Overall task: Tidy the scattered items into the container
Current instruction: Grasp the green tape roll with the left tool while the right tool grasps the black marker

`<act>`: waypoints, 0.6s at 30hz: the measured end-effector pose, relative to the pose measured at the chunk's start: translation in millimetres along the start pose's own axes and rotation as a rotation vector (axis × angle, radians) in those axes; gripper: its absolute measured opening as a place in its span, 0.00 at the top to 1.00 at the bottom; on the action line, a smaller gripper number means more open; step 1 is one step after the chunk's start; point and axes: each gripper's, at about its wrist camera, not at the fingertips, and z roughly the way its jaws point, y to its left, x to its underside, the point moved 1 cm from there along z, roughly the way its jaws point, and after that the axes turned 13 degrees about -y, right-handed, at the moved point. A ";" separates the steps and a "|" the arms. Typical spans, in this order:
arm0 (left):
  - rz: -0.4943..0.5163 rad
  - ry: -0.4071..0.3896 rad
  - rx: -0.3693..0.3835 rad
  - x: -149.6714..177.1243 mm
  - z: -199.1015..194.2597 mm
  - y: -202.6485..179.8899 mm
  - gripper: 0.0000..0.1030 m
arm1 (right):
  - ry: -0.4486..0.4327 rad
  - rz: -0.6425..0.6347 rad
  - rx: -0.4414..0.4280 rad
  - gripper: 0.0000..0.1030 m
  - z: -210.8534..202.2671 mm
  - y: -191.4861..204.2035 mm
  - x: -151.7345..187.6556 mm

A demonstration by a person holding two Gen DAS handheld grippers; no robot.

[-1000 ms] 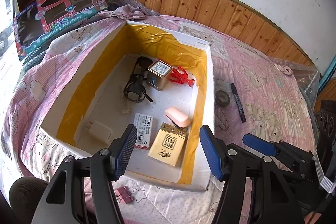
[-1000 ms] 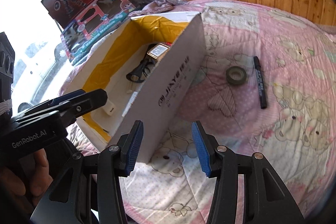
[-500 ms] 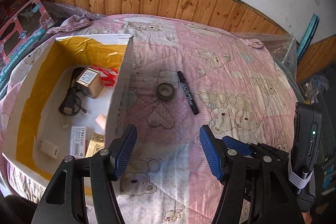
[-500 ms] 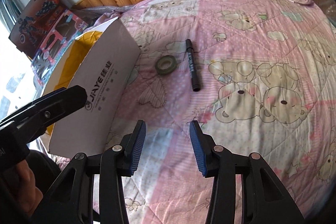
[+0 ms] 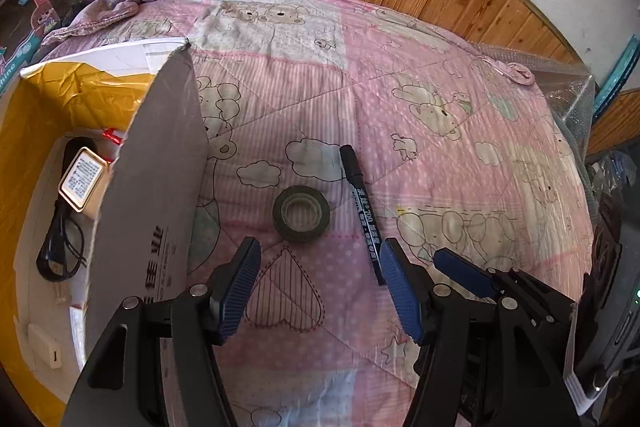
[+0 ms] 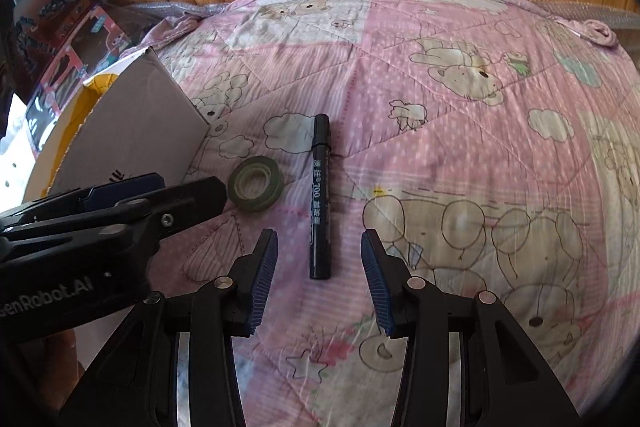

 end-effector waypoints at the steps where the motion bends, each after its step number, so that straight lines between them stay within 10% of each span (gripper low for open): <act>1: 0.009 0.019 -0.006 -1.1 10.1 0.1 0.39 | 0.002 -0.012 -0.001 0.55 6.1 0.6 -1.2; 11: 0.021 0.082 -0.070 0.9 79.7 7.9 0.39 | 0.000 -0.097 0.010 0.56 54.3 0.0 -2.6; 18: 0.067 0.042 -0.055 1.0 73.3 5.3 0.52 | 0.003 -0.069 0.025 0.86 49.9 -10.6 -4.3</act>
